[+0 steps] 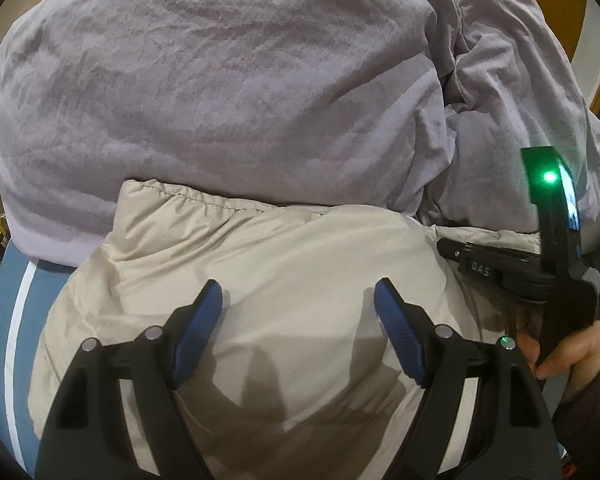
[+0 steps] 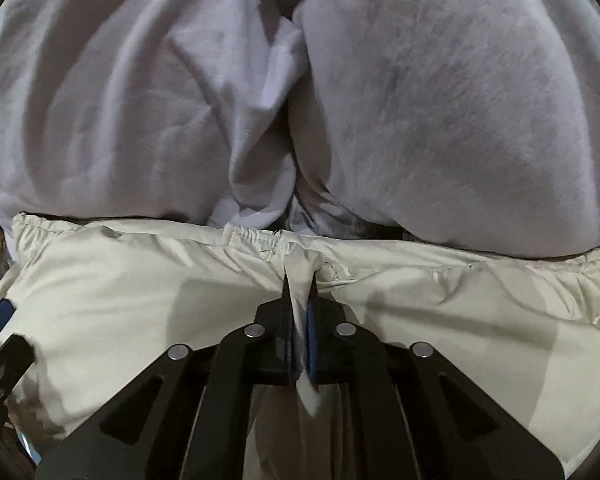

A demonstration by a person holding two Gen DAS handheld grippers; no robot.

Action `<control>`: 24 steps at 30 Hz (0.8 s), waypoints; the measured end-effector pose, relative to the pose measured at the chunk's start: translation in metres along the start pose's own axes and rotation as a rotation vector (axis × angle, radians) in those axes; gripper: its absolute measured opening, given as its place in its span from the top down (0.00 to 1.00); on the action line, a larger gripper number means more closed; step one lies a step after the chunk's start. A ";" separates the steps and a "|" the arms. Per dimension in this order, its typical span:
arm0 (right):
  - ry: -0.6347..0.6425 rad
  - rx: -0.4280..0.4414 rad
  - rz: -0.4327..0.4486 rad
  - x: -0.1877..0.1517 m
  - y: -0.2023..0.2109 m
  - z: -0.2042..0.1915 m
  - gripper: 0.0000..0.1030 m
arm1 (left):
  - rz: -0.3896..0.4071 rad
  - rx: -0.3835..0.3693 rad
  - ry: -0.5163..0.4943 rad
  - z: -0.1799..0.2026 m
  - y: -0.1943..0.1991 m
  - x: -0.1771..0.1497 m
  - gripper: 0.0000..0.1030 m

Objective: Fold large clothes
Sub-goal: 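Pinch and straighten the folded edge with the right tool, then release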

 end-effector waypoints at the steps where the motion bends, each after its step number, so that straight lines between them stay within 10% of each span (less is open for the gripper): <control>1: -0.002 0.021 0.007 -0.001 0.007 0.001 0.86 | -0.002 0.000 0.001 -0.001 -0.001 -0.001 0.24; 5: -0.028 0.057 0.058 -0.007 0.038 0.016 0.53 | -0.014 0.005 0.004 -0.002 -0.006 -0.003 0.24; 24: -0.034 -0.180 0.174 -0.068 0.063 0.098 0.52 | 0.032 0.116 -0.013 -0.018 -0.029 -0.008 0.23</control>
Point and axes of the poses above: each gripper's, at about its wrist camera, not at the fingertips, and y roughly against the way its jaws point, z to its right, x to its top, the point moved 6 cm from there along -y, roughly the way its jaws point, and after that the axes turned 5 degrees about -x, right-handed, at the moved point
